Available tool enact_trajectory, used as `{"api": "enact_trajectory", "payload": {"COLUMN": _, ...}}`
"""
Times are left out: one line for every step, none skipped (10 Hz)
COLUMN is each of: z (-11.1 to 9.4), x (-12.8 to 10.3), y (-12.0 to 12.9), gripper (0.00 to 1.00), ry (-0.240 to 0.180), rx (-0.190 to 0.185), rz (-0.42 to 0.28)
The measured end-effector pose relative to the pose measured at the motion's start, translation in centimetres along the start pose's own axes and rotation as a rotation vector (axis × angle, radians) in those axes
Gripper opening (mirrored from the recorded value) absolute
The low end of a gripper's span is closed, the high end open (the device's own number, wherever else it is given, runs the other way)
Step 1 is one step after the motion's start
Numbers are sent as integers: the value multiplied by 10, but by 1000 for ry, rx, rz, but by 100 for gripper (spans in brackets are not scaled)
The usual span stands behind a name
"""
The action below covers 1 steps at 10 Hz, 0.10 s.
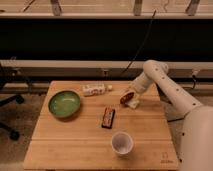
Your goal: Place the pepper on the white sponge
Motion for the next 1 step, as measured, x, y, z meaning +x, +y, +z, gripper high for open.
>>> {"api": "enact_trajectory", "payload": {"z": -3, "x": 1, "y": 1, "gripper": 80, "ry": -2, "rx": 3, "rz": 2}}
